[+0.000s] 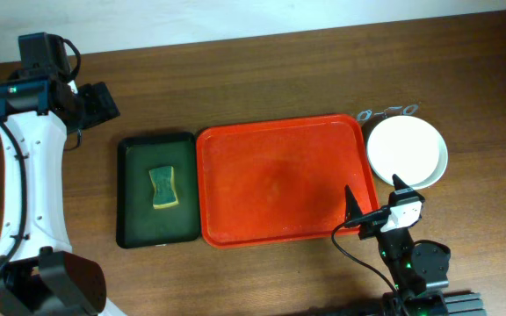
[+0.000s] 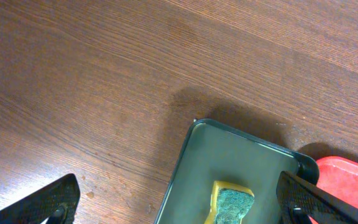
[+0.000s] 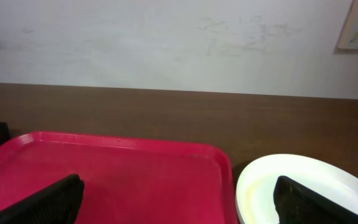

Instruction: Clean dirty plates on tray and stack at the side

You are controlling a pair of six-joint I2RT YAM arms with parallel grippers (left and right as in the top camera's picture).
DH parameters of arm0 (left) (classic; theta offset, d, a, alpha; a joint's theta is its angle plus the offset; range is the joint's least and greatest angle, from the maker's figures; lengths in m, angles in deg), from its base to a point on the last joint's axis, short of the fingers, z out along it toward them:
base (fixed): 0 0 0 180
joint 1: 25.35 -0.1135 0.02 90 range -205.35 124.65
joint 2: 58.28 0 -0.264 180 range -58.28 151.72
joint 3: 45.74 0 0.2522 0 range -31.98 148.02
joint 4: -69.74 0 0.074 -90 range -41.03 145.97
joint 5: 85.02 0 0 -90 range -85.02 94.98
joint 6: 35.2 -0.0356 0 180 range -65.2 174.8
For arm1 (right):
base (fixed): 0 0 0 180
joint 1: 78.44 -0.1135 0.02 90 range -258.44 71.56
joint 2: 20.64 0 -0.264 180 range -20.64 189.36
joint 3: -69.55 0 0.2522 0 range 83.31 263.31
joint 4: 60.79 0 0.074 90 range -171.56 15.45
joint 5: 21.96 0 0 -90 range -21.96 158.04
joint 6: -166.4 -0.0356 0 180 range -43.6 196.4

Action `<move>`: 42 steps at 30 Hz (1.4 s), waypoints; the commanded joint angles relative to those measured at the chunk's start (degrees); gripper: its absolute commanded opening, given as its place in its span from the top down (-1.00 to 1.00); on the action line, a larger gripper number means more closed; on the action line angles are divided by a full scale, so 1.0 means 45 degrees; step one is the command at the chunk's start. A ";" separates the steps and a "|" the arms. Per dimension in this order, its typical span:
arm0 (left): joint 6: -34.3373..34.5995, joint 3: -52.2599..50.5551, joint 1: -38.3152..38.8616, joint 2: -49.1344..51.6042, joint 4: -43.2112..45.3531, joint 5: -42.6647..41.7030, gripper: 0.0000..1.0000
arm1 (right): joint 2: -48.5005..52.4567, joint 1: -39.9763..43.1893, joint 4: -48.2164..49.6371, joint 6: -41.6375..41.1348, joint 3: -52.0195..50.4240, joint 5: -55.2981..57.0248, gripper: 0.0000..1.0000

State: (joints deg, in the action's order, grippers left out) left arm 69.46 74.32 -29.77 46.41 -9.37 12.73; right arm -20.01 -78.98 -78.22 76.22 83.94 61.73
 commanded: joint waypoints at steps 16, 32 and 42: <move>0.0165 0.0121 -0.0019 -0.7694 0.0010 0.0005 -0.98 | -0.0083 -0.0083 -0.0097 -0.0107 -0.0068 0.0121 -0.97; 0.0165 -0.1860 -0.0019 -1.7320 -0.3886 0.0049 -0.98 | -0.0083 -0.0083 -0.0097 -0.0107 -0.0068 0.0121 -0.97; 0.0175 -0.9316 -0.0019 -2.1949 0.0083 -0.0151 -0.98 | -0.0083 -0.0083 -0.0097 -0.0107 -0.0068 0.0121 -0.97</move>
State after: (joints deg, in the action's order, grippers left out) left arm 69.68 39.26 -29.77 -48.80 -16.10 12.73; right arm -20.01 -78.98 -78.26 76.20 83.94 61.95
